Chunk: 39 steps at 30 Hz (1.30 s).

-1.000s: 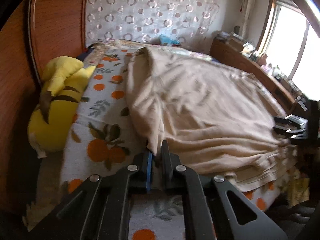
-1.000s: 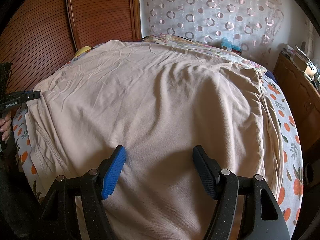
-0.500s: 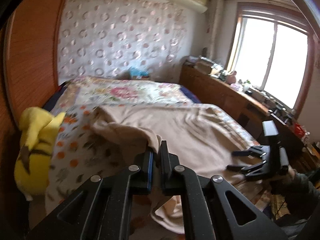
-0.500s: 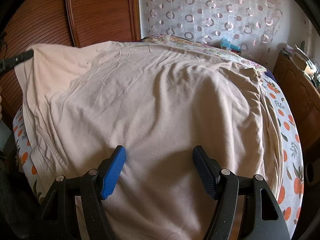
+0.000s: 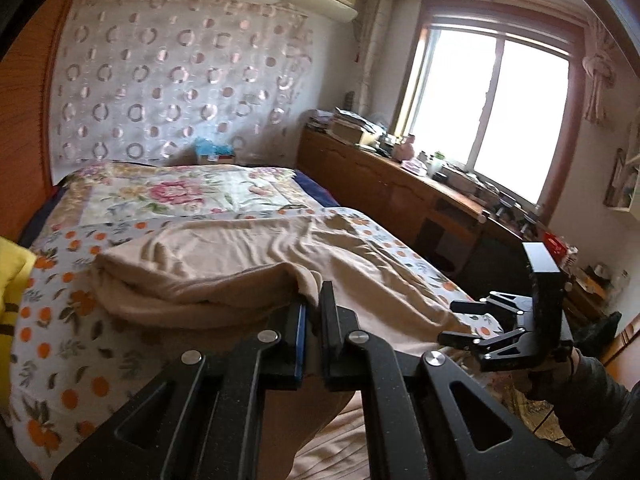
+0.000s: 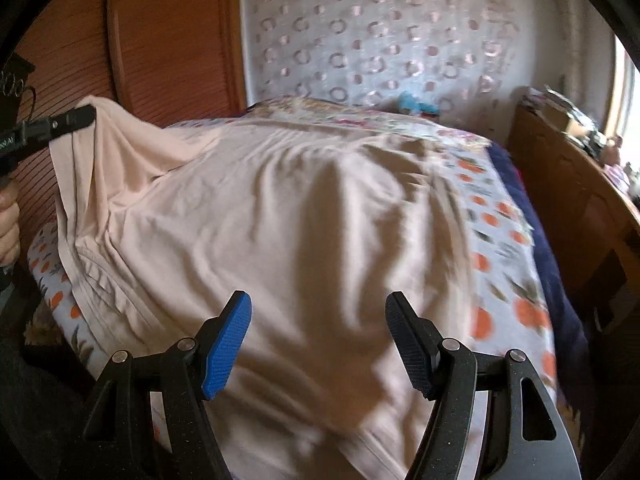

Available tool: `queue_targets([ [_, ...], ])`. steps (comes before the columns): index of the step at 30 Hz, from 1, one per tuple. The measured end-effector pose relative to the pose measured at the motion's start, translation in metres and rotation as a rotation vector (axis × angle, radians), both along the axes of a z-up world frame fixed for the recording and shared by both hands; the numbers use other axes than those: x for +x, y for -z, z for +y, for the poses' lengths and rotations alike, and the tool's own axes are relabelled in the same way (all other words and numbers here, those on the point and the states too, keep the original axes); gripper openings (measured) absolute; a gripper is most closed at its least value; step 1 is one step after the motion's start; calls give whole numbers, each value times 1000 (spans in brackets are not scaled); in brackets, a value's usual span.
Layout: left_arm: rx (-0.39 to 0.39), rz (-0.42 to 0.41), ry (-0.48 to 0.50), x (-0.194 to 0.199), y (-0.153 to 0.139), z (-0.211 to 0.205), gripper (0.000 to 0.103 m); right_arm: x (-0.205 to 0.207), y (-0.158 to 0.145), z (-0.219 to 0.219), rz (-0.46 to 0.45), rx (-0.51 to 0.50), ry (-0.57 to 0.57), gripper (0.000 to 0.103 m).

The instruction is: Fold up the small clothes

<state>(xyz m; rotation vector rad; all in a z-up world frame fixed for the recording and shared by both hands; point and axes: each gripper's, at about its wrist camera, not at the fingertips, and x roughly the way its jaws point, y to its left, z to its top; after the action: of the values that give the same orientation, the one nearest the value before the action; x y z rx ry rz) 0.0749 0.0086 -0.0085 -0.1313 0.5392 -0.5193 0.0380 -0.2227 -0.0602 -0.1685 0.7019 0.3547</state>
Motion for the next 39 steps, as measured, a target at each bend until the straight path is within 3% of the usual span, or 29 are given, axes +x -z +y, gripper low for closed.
queue_targets([
  [16, 65, -97, 270, 1, -69, -113, 6, -43, -26, -68, -101, 37, 180, 71],
  [23, 74, -59, 303, 0, -60, -136, 7, -42, -21, -66, -95, 42, 186, 71],
  [25, 83, -35, 306, 2, -51, -134, 17, -41, -20, -66, -88, 42, 180, 71],
  [27, 82, -28, 291, 4, -48, -132, 43, -39, -19, -65, -82, 39, 179, 71],
  [29, 86, -34, 274, 2, -46, -123, 50, -38, -20, -65, -79, 41, 175, 71],
  [33, 96, -48, 190, -2, -39, -98, 78, -33, -20, -61, -78, 43, 160, 71],
  [39, 119, -23, 54, 1, -18, -52, 78, -27, -20, -55, -85, 38, 133, 71],
])
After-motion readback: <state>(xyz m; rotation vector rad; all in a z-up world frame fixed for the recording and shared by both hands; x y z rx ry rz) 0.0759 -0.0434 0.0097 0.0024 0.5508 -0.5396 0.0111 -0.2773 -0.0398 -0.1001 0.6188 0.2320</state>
